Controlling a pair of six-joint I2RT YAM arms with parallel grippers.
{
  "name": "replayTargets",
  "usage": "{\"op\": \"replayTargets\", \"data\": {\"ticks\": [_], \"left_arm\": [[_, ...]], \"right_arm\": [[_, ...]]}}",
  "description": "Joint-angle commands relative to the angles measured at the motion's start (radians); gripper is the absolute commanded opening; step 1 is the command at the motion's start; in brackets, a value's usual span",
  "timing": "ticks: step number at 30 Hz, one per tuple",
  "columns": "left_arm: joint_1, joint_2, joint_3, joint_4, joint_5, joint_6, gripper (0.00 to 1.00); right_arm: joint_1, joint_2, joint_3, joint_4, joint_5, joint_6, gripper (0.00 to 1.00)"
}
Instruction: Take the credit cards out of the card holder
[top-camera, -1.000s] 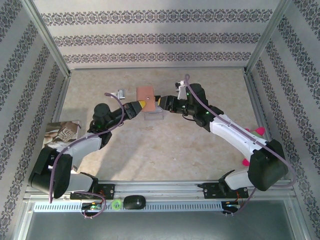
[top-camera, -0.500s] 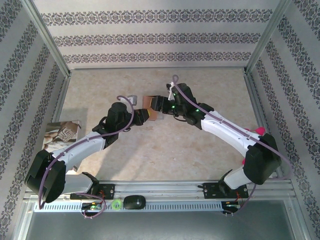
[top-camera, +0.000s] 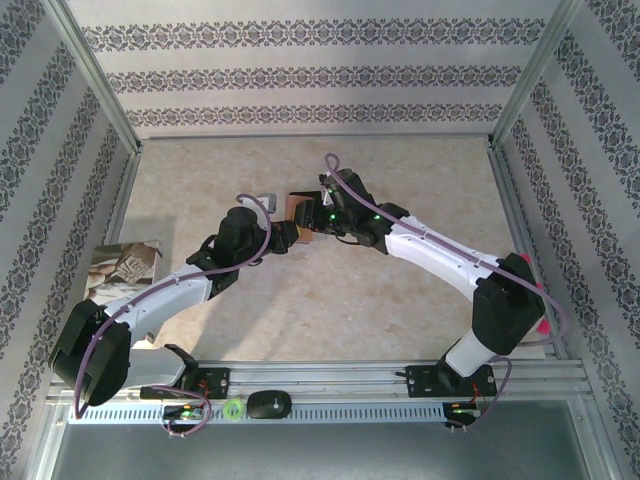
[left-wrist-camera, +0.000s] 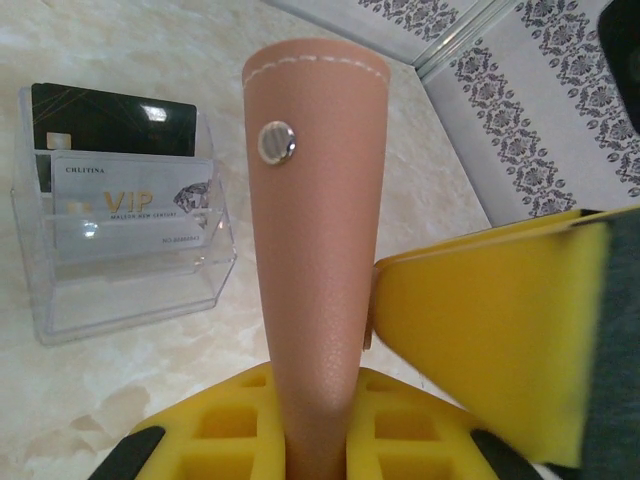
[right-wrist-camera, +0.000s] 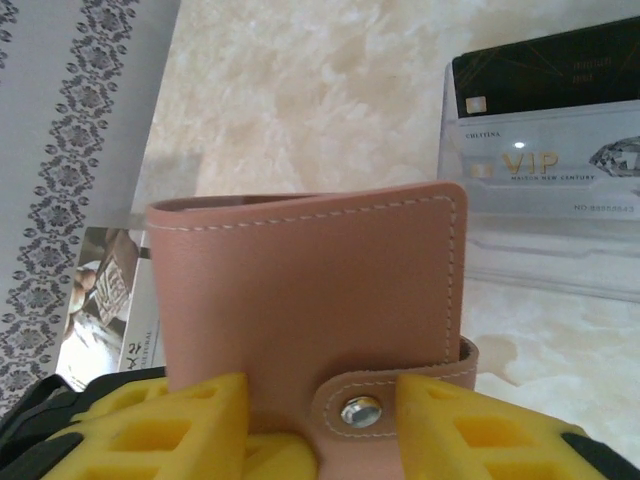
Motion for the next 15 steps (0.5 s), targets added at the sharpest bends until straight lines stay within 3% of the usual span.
{"op": "replayTargets", "data": {"ticks": [1, 8, 15], "left_arm": [[-0.016, -0.044, 0.020, 0.042, -0.027, 0.034, 0.00], [-0.016, -0.062, 0.009, 0.066, -0.015, 0.037, 0.00], [-0.016, -0.078, 0.003, 0.069, -0.024, 0.047, 0.00]], "right_arm": [[0.015, 0.024, 0.038, -0.049, 0.031, -0.005, 0.43], [0.014, 0.066, 0.066, -0.102, 0.057, -0.021, 0.38], [0.019, 0.087, 0.084, -0.132, 0.081, -0.043, 0.19]]}}
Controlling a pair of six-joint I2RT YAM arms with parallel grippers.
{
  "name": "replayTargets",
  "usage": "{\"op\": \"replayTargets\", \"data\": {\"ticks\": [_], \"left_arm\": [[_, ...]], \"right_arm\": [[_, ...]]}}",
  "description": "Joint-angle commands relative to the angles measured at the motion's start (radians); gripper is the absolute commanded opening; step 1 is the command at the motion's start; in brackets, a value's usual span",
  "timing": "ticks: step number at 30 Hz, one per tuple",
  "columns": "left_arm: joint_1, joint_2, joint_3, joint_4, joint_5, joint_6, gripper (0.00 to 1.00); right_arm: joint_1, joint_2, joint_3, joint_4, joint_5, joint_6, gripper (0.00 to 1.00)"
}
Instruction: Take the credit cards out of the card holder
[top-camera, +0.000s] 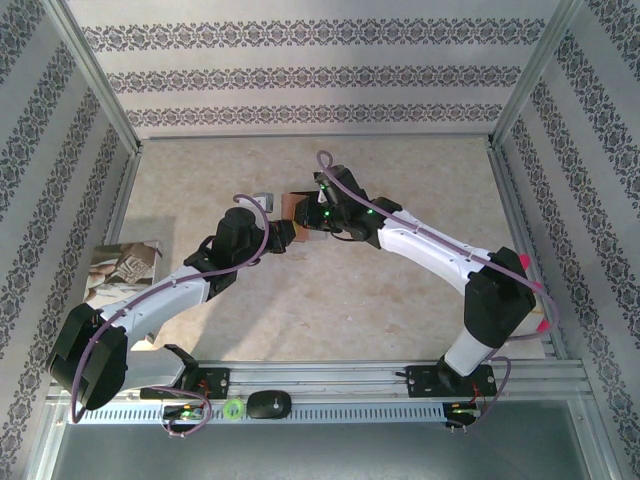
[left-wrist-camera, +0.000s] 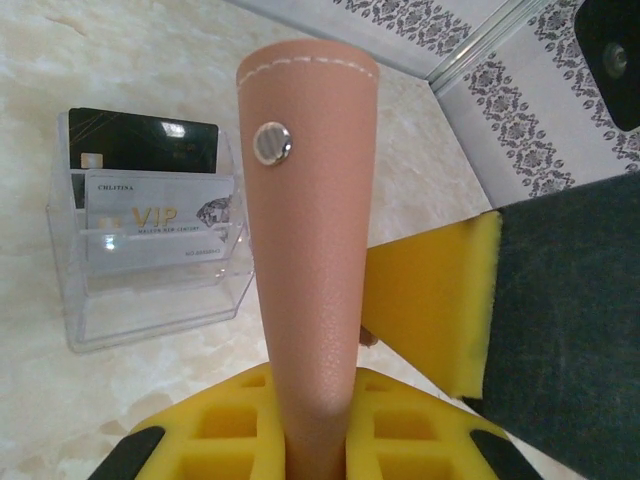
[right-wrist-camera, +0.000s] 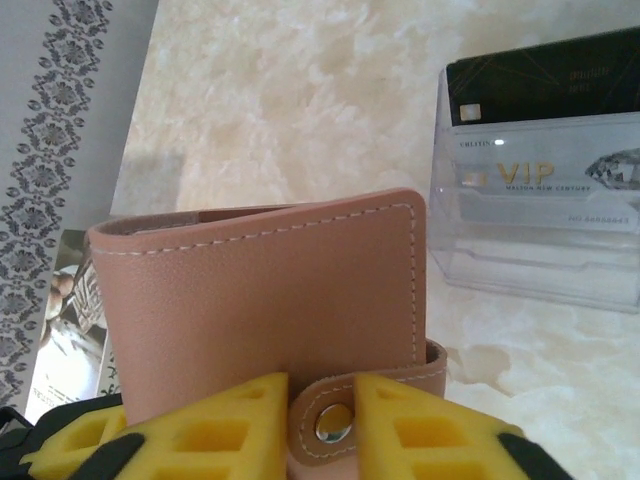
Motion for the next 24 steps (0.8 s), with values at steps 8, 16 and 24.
{"op": "replayTargets", "data": {"ticks": [8, 16, 24], "left_arm": [[-0.016, -0.064, 0.006, 0.082, 0.009, 0.034, 0.00], [-0.011, -0.077, -0.009, 0.069, 0.023, 0.041, 0.00], [0.045, -0.068, -0.048, 0.199, 0.215, -0.001, 0.00]], "right_arm": [[0.012, 0.020, -0.004, -0.086, 0.101, -0.054, 0.00], [-0.047, -0.060, -0.121, -0.062, 0.137, -0.068, 0.00], [-0.220, -0.202, -0.302, 0.151, -0.157, -0.175, 0.23]]}}
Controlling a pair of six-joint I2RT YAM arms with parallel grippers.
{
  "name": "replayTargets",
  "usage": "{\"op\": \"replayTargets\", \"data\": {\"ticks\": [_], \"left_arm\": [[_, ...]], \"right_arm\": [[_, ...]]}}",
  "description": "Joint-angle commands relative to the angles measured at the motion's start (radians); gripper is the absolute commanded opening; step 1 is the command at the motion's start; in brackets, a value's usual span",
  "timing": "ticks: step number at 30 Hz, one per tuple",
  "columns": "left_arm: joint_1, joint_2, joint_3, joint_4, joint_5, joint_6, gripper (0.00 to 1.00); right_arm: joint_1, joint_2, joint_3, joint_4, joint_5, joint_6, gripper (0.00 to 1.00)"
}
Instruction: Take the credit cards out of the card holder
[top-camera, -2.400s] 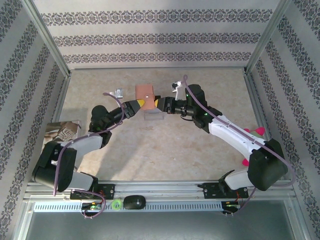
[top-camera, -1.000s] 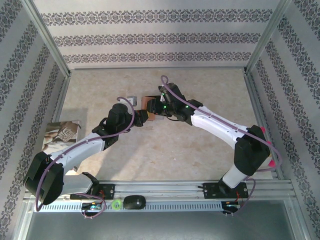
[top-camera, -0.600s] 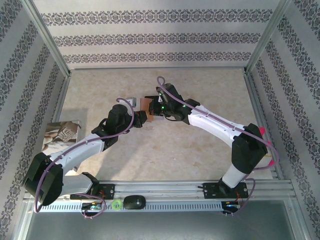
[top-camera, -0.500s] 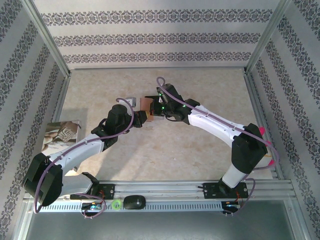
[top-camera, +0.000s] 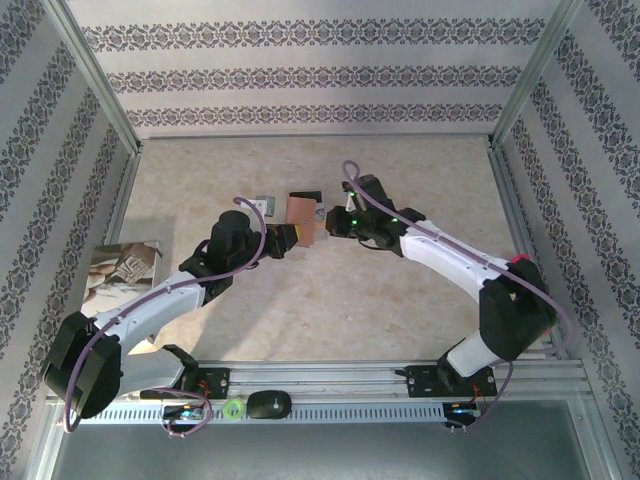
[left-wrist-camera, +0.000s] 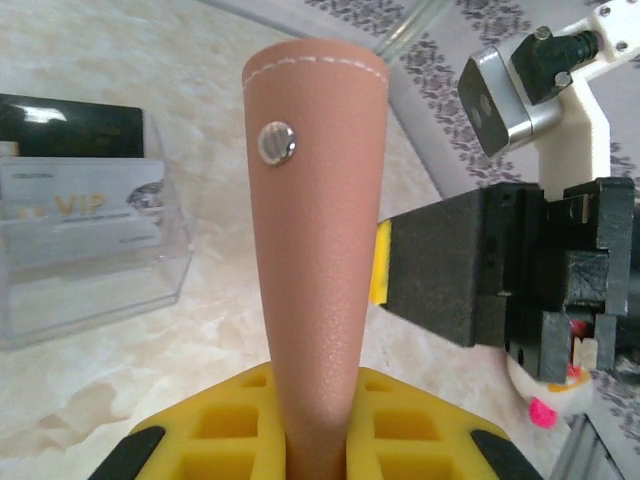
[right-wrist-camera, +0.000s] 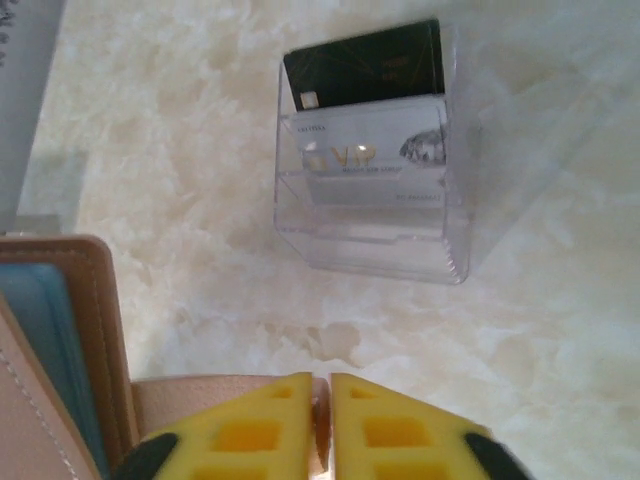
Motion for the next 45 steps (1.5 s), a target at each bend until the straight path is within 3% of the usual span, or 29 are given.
{"op": "replayTargets", "data": {"ticks": [1, 5, 9, 15, 19, 24, 29, 36, 38, 40, 45], "left_arm": [[0.039, -0.022, -0.015, 0.160, 0.097, -0.015, 0.00], [0.062, -0.025, -0.030, 0.203, 0.143, -0.031, 0.00], [0.064, -0.031, -0.036, 0.236, 0.162, -0.031, 0.00], [0.073, -0.053, -0.068, 0.366, 0.214, -0.057, 0.00], [0.083, -0.059, -0.091, 0.442, 0.254, -0.090, 0.00], [0.125, -0.044, -0.134, 0.569, 0.287, -0.181, 0.00], [0.161, -0.014, -0.166, 0.705, 0.314, -0.267, 0.00], [0.171, 0.021, -0.173, 0.772, 0.327, -0.310, 0.00], [0.170, 0.029, -0.177, 0.784, 0.331, -0.321, 0.00], [0.170, 0.032, -0.180, 0.787, 0.330, -0.324, 0.00], [0.171, 0.041, -0.192, 0.813, 0.328, -0.343, 0.00]], "right_arm": [[-0.089, -0.083, -0.079, 0.114, -0.155, -0.062, 0.28], [-0.163, -0.158, -0.139, 0.244, -0.333, -0.067, 0.51], [-0.152, -0.186, -0.174, 0.433, -0.496, -0.013, 0.71], [-0.098, -0.128, -0.166, 0.563, -0.499, 0.060, 0.79], [-0.104, -0.118, -0.178, 0.597, -0.487, 0.077, 0.82], [-0.115, -0.089, -0.211, 0.759, -0.628, 0.150, 0.77], [-0.098, -0.088, -0.223, 0.772, -0.650, 0.157, 0.76], [-0.092, -0.081, -0.234, 0.755, -0.592, 0.160, 0.59], [-0.087, -0.076, -0.229, 0.754, -0.580, 0.160, 0.58], [-0.080, -0.072, -0.222, 0.758, -0.575, 0.157, 0.59], [-0.055, -0.085, -0.240, 0.857, -0.613, 0.168, 0.79]]}}
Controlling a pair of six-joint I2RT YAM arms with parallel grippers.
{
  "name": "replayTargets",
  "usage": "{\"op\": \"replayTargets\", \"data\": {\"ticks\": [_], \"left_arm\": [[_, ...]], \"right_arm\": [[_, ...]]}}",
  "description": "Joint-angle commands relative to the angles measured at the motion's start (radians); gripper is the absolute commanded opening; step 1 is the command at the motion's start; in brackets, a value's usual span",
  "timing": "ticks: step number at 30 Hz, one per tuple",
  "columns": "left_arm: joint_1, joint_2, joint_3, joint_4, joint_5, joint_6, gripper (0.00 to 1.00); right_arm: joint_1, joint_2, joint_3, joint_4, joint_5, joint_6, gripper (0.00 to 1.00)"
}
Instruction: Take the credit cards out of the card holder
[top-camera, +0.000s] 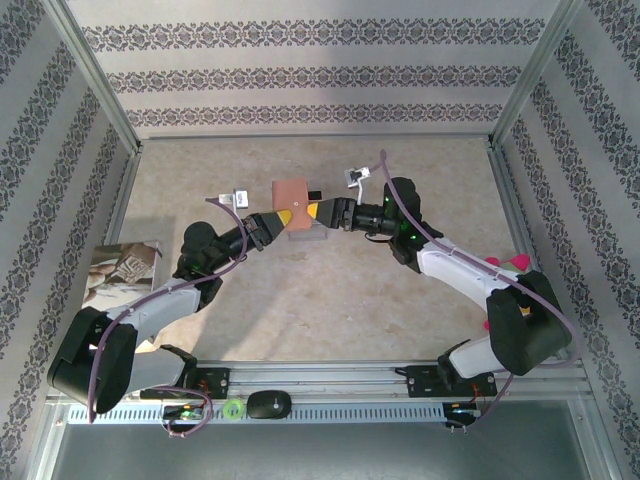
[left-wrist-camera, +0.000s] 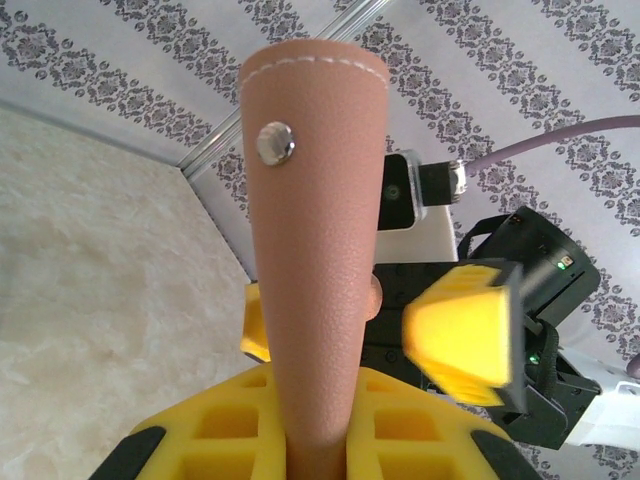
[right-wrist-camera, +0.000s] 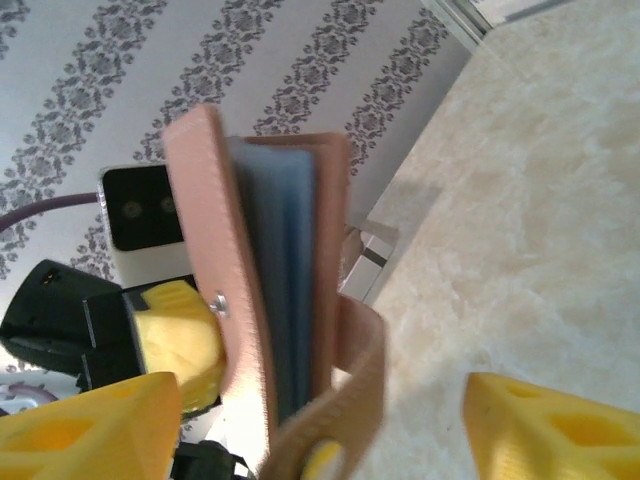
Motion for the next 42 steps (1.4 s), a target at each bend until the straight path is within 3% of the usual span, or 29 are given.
{"op": "replayTargets", "data": {"ticks": [1, 5, 10, 15, 16, 18, 20, 23, 28, 31, 37, 42], "left_arm": [[0.010, 0.011, -0.008, 0.126, 0.025, -0.034, 0.00], [0.010, 0.053, -0.007, 0.206, 0.048, -0.077, 0.00], [0.008, 0.101, -0.004, 0.267, 0.065, -0.116, 0.00], [0.005, 0.100, -0.007, 0.235, 0.054, -0.117, 0.00], [0.003, 0.093, -0.011, 0.216, 0.040, -0.116, 0.06], [0.005, 0.069, -0.023, 0.166, 0.005, -0.098, 0.38], [0.005, 0.039, -0.033, 0.106, -0.032, -0.076, 0.63], [0.009, -0.030, -0.047, -0.012, -0.091, -0.019, 0.77], [0.018, -0.135, -0.032, -0.213, -0.177, 0.097, 0.97], [0.018, -0.187, 0.023, -0.422, -0.251, 0.193, 1.00], [0.018, -0.311, 0.054, -0.693, -0.501, 0.283, 1.00], [0.019, -0.381, 0.089, -0.905, -0.650, 0.303, 0.99]], "right_arm": [[0.018, -0.006, -0.012, 0.108, -0.030, -0.002, 0.80], [0.029, 0.025, 0.011, 0.116, -0.047, 0.013, 0.79], [0.036, 0.056, 0.033, 0.115, -0.041, 0.031, 0.66], [0.037, 0.051, 0.029, 0.088, -0.015, 0.038, 0.28], [0.035, 0.045, 0.026, 0.074, -0.008, 0.035, 0.21], [0.032, 0.029, 0.019, 0.034, 0.010, 0.035, 0.07], [0.029, 0.008, 0.019, -0.039, 0.031, 0.027, 0.00], [0.029, -0.051, 0.039, -0.269, 0.104, -0.022, 0.00], [0.113, -0.115, 0.188, -0.926, 0.487, -0.240, 0.00], [0.180, -0.073, 0.270, -1.193, 0.704, -0.290, 0.00], [0.340, 0.074, 0.377, -1.390, 1.082, -0.317, 0.00], [0.457, 0.278, 0.510, -1.414, 1.249, -0.339, 0.00]]}}
